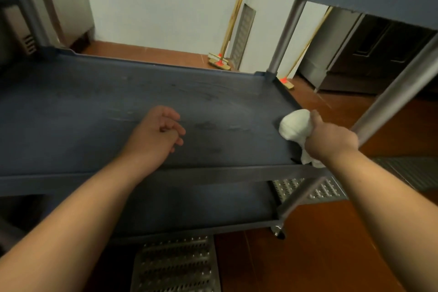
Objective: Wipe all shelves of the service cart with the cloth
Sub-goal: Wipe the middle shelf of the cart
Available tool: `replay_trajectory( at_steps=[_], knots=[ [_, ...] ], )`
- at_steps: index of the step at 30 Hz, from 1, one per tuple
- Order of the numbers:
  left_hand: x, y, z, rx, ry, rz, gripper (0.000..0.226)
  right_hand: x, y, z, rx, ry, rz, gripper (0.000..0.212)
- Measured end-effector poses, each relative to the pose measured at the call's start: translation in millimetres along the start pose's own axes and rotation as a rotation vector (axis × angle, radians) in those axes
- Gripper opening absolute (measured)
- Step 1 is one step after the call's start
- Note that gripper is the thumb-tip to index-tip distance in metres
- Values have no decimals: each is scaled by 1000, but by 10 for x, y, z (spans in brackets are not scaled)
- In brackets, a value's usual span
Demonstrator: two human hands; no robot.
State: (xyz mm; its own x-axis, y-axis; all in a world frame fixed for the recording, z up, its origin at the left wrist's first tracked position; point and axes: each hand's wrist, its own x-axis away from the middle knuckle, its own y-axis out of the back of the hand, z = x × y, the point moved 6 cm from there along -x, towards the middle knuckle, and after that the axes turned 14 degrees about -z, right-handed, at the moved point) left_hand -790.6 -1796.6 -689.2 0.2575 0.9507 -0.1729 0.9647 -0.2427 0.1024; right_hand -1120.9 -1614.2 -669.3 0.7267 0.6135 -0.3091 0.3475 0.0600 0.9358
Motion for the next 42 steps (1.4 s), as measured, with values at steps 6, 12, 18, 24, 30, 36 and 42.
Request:
replay_trajectory(
  at_steps=[6, 12, 18, 24, 30, 36, 42],
  knots=[
    [7, 217, 46, 69, 12, -89, 45, -46, -182, 71, 4, 17, 65, 71],
    [-27, 534, 111, 19, 15, -87, 45, -27, -114, 298, -83, 58, 145, 62],
    [-64, 979, 157, 12, 30, -139, 44, 161, 51, 985, -162, 106, 121, 50],
    [-34, 1530, 313, 13, 54, -206, 42, 455, 262, 1800, -247, 187, 132, 45],
    [-20, 2065, 377, 36, 45, -260, 41, 886, 631, 2677, -257, 302, 182, 16],
    [66, 2627, 434, 76, 59, -336, 40, 1296, 922, 3422, -193, 453, 174, 35],
    [226, 3021, 599, 91, 113, -374, 39, 1508, 1141, 4200, -388, 446, 264, 19]
  ],
)
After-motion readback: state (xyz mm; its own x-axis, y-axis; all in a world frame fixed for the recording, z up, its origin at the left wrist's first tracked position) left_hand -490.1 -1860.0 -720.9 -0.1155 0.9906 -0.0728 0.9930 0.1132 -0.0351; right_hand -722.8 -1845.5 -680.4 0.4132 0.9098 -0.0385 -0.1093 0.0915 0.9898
